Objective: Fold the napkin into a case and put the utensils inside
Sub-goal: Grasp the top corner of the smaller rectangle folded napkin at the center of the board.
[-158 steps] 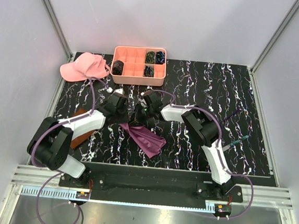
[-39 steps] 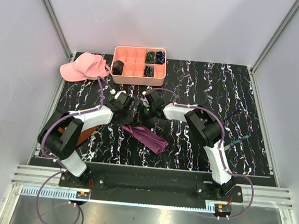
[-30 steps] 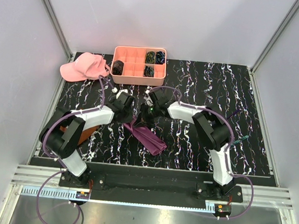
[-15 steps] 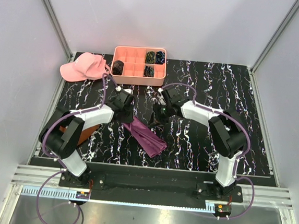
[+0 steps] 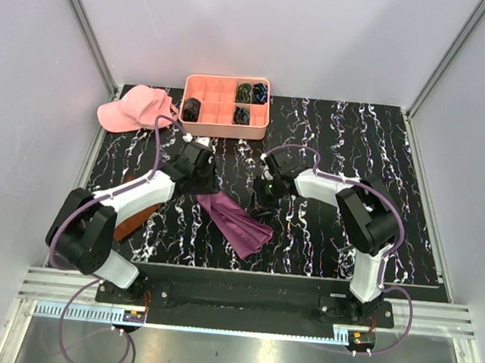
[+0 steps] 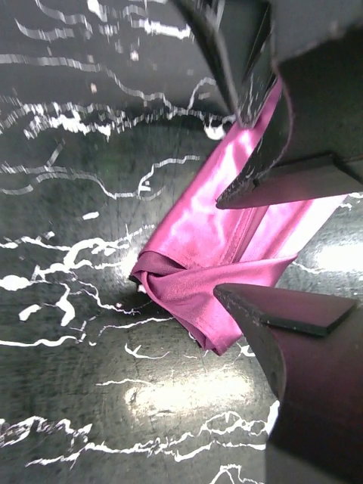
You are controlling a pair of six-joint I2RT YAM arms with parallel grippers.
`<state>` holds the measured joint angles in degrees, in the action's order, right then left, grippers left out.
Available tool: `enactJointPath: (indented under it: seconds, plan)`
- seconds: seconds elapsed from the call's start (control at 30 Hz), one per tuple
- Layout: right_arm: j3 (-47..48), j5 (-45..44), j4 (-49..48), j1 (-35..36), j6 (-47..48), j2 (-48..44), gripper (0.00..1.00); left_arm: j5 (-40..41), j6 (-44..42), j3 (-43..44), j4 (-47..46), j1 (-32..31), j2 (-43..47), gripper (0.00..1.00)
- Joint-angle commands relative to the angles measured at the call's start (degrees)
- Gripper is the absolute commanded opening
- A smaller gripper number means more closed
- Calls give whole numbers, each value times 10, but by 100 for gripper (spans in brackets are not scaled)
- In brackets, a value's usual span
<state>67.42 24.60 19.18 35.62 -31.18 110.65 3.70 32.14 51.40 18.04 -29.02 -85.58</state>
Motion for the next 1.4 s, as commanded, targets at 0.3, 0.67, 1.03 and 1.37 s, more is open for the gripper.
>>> enactJointPath:
  seconds: [0.3, 0.67, 1.03, 1.37]
  plan:
    - [-19, -3, 12, 0, 52, -64, 44, -66, 37, -49, 24, 1, 124, 49]
    - [-2, -110, 151, 73, 164, -122, 72, -230, 118, -143, -19, -13, 198, 42]
    - [38, -210, 211, 130, 192, -99, 71, -242, 152, -147, -67, -44, 169, 31]
    - [60, -243, 226, 169, 190, -63, 65, -244, 174, -152, -77, -48, 161, 28]
